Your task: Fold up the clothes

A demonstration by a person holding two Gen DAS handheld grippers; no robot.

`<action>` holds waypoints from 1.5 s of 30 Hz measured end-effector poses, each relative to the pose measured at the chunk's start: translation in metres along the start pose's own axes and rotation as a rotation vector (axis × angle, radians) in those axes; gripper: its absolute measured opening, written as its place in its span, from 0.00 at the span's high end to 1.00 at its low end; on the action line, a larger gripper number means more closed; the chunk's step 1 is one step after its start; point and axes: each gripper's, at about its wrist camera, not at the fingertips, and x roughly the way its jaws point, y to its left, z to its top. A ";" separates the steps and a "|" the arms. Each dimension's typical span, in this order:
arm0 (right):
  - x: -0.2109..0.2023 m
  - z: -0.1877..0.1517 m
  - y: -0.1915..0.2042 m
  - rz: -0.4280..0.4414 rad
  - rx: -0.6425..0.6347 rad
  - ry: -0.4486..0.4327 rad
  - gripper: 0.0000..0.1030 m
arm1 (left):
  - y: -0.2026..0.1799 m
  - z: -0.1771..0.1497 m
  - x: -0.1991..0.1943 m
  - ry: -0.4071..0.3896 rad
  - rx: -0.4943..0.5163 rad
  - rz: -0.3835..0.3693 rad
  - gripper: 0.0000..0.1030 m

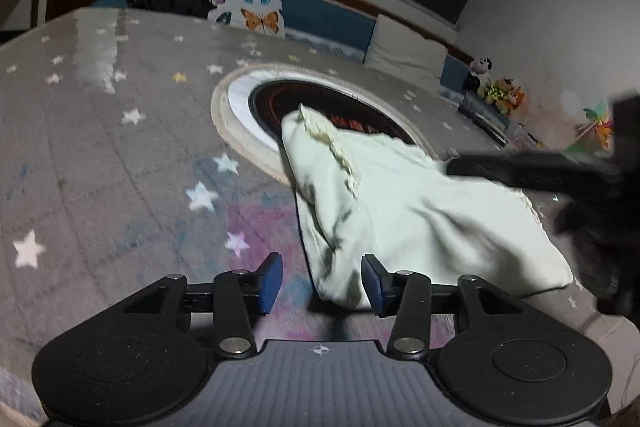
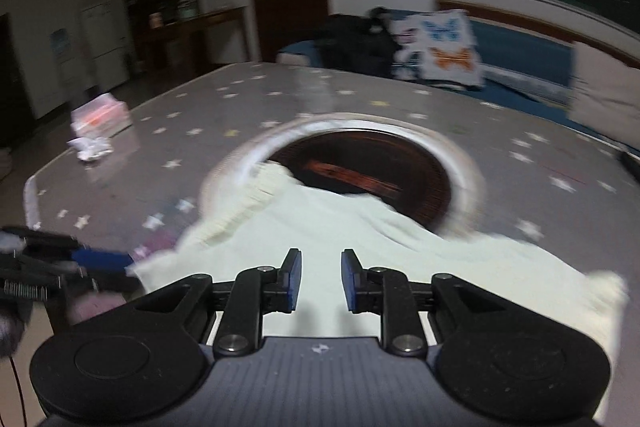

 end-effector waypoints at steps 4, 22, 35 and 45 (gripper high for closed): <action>0.044 0.014 0.027 0.047 -0.034 0.033 0.80 | -0.006 -0.003 0.000 -0.004 -0.021 -0.001 0.52; 0.033 0.063 0.022 0.105 -0.049 0.106 0.50 | -0.069 0.020 0.004 -0.104 0.083 -0.177 0.92; 0.079 0.055 0.051 0.089 -0.236 0.233 0.49 | -0.098 0.019 0.032 -0.066 0.172 -0.219 0.92; 0.053 0.044 0.012 0.015 -0.082 0.116 0.92 | -0.117 0.019 0.030 -0.061 0.249 -0.262 0.92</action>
